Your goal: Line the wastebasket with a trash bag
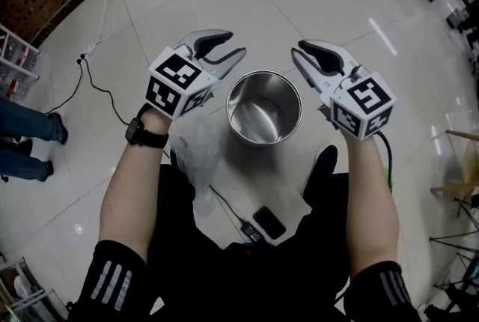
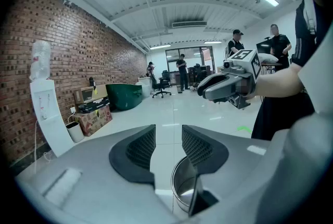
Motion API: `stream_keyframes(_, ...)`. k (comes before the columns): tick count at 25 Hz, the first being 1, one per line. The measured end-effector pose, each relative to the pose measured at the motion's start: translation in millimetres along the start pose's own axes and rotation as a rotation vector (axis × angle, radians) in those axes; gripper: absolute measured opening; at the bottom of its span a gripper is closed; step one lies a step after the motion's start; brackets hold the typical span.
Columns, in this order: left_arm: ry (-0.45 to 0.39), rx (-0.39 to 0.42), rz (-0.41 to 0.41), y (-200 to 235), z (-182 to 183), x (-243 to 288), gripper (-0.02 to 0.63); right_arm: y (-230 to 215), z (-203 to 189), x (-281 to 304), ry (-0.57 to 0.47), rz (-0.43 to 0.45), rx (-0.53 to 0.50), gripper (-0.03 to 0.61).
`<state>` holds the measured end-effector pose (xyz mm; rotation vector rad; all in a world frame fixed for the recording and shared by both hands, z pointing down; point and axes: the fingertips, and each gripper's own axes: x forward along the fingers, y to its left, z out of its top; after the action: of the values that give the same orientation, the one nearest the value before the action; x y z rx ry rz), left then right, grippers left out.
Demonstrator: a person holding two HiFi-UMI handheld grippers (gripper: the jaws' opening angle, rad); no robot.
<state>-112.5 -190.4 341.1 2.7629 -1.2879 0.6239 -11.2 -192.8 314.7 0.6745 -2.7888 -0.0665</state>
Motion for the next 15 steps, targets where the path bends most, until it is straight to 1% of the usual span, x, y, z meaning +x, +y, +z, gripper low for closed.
stream_keyframes(7, 0.027, 0.002, 0.031, 11.9, -6.2, -3.6, 0.153, 2.4, 3.4, 3.3, 0.007, 0.011, -0.011, 0.086)
stream_keyframes(11, 0.1, 0.037, 0.048, 15.7, -25.8, -2.3, 0.167, 2.1, 1.5, 2.3, 0.003, 0.01, -0.01, 0.086)
stream_keyframes(15, 0.189, 0.013, 0.052, 23.7, -57.1, -2.8, 0.179, 2.0, 3.0, 2.9, 0.0, 0.012, -0.013, 0.086)
